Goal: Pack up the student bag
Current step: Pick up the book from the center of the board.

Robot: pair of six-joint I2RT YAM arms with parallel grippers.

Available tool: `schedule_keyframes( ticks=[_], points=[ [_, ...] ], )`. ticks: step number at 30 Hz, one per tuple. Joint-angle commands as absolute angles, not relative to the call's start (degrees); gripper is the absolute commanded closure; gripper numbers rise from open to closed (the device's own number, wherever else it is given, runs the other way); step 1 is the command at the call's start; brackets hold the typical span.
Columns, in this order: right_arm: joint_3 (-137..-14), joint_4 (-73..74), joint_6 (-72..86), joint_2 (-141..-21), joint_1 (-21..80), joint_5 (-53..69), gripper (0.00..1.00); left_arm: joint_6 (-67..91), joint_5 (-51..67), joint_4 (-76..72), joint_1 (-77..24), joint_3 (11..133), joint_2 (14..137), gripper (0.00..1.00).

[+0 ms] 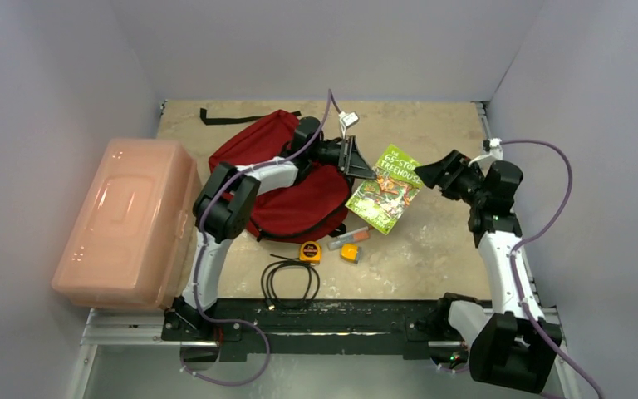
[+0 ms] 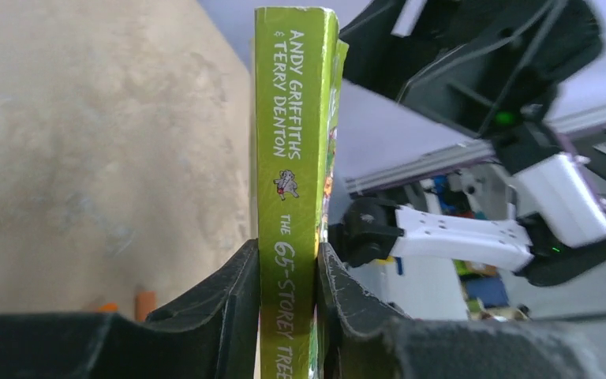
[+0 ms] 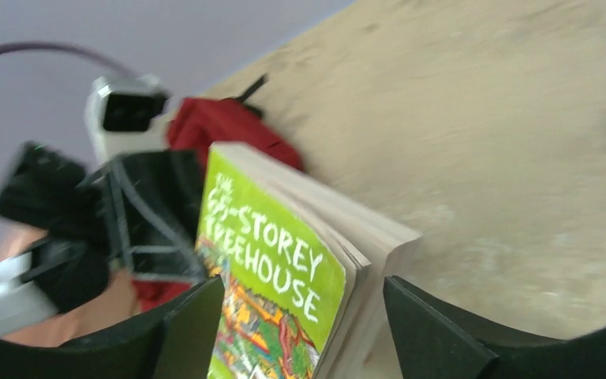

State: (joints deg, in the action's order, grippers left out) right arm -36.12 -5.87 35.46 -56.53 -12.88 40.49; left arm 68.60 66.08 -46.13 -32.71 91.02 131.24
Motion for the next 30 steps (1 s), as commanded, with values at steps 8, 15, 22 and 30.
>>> schedule_keyframes(
  ticks=[8, 15, 22, 30],
  points=[
    [-47.8, 6.09, 11.85, -50.37, 11.82, -1.18, 0.01, 13.4, 43.06, 15.47, -32.31, 91.4, 104.85, 1.0],
    [-48.33, -5.74, 0.55, -46.08, 13.95, 26.02, 0.01, -15.72, 45.06, 32.74, -32.7, 90.28, 96.17, 1.0],
    [-56.07, 3.48, -5.98, -53.79, 17.71, 46.05, 0.01, -29.35, 44.09, 37.56, -33.21, 84.02, 86.7, 1.0],
    [-55.72, 6.12, -3.88, -58.08, 20.41, 57.19, 0.01, -36.1, 43.03, 40.63, -36.44, 82.62, 82.32, 1.0]
  ],
)
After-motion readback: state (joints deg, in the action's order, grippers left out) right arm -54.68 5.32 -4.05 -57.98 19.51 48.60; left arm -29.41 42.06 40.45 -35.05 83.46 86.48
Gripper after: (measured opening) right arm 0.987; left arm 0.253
